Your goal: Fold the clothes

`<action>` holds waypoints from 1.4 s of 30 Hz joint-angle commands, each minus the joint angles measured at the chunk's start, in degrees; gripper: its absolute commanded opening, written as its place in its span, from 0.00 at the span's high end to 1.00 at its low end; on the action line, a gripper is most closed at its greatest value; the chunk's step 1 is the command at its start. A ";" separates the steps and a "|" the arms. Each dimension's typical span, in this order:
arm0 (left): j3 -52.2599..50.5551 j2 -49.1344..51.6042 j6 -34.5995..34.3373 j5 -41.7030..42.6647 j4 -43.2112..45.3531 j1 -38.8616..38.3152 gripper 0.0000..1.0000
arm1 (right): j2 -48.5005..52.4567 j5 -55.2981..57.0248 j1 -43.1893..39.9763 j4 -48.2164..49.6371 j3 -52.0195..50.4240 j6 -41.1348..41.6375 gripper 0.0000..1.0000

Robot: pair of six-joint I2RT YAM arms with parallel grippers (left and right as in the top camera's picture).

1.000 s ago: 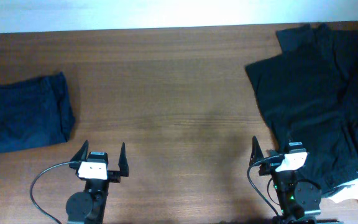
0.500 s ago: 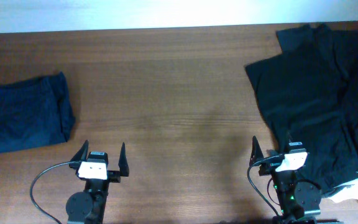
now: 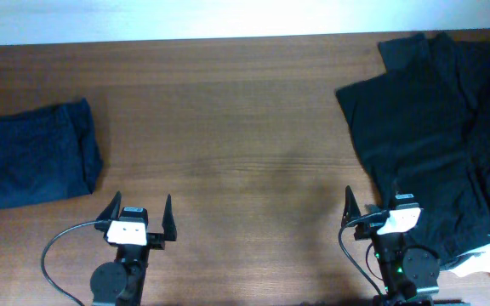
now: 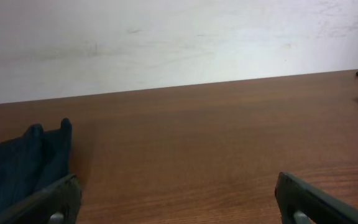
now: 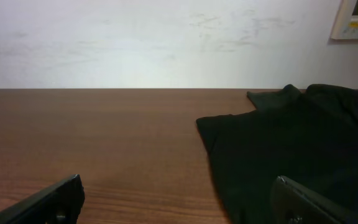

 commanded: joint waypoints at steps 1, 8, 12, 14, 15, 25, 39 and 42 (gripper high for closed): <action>-0.26 -0.22 -0.57 -0.79 -0.07 -0.17 0.01 | -0.33 0.50 0.26 -0.39 -0.28 -0.42 0.01; -0.26 -0.22 -0.59 -1.16 0.04 -0.17 0.01 | -0.33 0.28 0.26 -0.26 -0.28 -0.39 0.01; -0.17 -0.22 -0.61 -0.79 0.17 -0.17 0.01 | -0.33 0.26 0.26 -0.46 -0.11 -0.20 0.01; 0.61 0.07 -0.63 0.61 0.13 -0.17 0.01 | -0.26 0.28 0.26 -2.03 0.68 0.04 0.01; 1.31 0.55 -0.66 0.98 0.09 -0.17 0.01 | -0.15 0.28 0.26 -2.89 1.33 0.04 0.01; 18.12 19.89 -0.63 1.90 -7.17 -0.17 0.01 | 13.16 0.50 0.26 -13.86 16.59 0.02 0.01; 39.06 50.51 -0.61 7.26 -19.43 -0.17 0.01 | 67.87 2.82 -3.58 -41.55 59.21 -0.63 0.01; 42.82 56.04 -0.61 8.35 -24.20 -0.17 0.01 | 79.19 2.84 -4.31 -44.46 67.32 -0.66 0.01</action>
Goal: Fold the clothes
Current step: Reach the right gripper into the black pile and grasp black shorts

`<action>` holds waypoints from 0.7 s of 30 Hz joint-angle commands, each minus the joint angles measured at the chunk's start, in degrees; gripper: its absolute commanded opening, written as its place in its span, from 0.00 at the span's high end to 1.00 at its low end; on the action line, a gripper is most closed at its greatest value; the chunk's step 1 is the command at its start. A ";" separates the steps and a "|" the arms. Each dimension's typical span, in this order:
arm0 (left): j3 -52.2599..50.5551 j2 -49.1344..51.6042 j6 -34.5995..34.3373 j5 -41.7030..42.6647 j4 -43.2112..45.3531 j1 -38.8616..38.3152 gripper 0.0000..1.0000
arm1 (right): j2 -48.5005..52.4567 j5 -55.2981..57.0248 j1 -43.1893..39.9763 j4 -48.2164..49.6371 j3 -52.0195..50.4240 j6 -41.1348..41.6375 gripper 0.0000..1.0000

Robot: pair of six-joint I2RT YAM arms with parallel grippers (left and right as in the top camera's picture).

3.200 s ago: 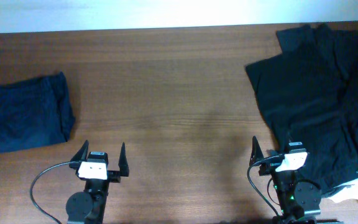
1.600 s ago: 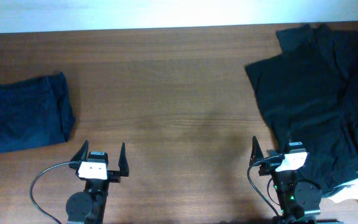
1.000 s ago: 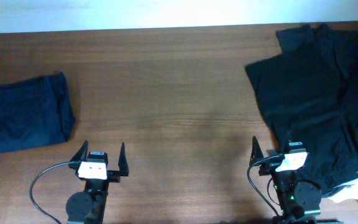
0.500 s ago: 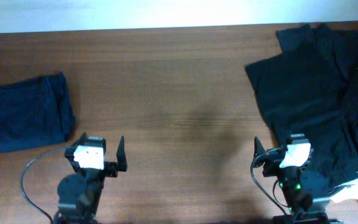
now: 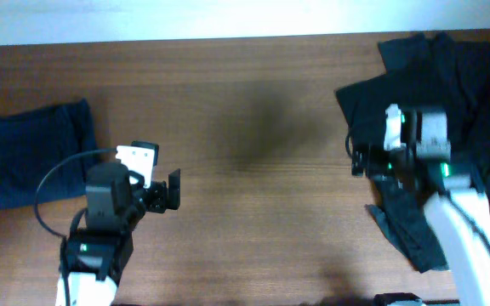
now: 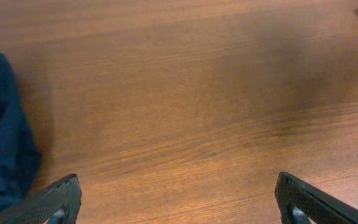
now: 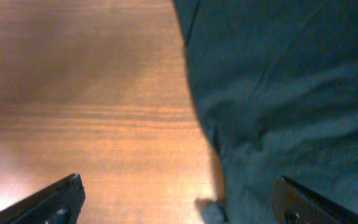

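Observation:
A loose pile of black clothes (image 5: 436, 85) covers the table's right side. In the right wrist view its left edge (image 7: 278, 93) runs down the frame beside bare wood. My right gripper (image 5: 366, 160) hangs open above that edge, with one finger over the wood and the other over the cloth (image 7: 176, 190). A folded navy garment (image 5: 37, 157) lies at the far left, and its edge (image 6: 2, 143) shows in the left wrist view. My left gripper (image 5: 167, 189) is open over bare wood to the right of the navy garment, with nothing between its fingers (image 6: 176, 190).
The brown wooden table (image 5: 245, 102) stretches between the two garments. A pale wall runs along its back edge (image 5: 185, 19). Each arm's body and cable rise from the front edge, the left one (image 5: 92, 246) and the right one (image 5: 466, 238).
Both arms have left their low rest at the front edge. The left gripper now looks down on wood near the navy garment. The right gripper is now over the black pile's left edge. Both are still open.

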 commanded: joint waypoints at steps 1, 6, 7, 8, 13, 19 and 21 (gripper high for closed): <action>4.85 6.14 -0.35 3.23 -4.07 -0.17 0.01 | 9.73 0.90 -0.70 1.57 6.88 -2.16 0.01; 5.81 13.20 -0.35 5.84 -4.50 -0.17 0.01 | 23.15 4.17 -0.63 14.95 7.41 -6.54 0.11; 5.81 14.47 -0.35 5.84 -4.37 -0.17 0.01 | 26.32 7.23 -0.63 16.46 7.41 -6.56 0.15; 5.81 15.43 -0.35 5.84 -4.37 -0.17 0.01 | 29.14 10.56 -0.63 17.59 7.41 -6.36 0.20; 5.81 17.73 -0.35 5.81 -3.91 -0.17 0.01 | 36.72 12.46 -0.63 22.03 7.41 -6.38 0.30; 5.81 17.77 -0.35 5.81 -2.16 -0.17 0.01 | 38.32 10.10 -0.63 24.94 7.37 -6.38 0.39; 5.81 17.77 -0.35 5.81 -2.16 -0.17 0.01 | 39.17 8.68 -0.33 24.90 7.30 -6.38 0.39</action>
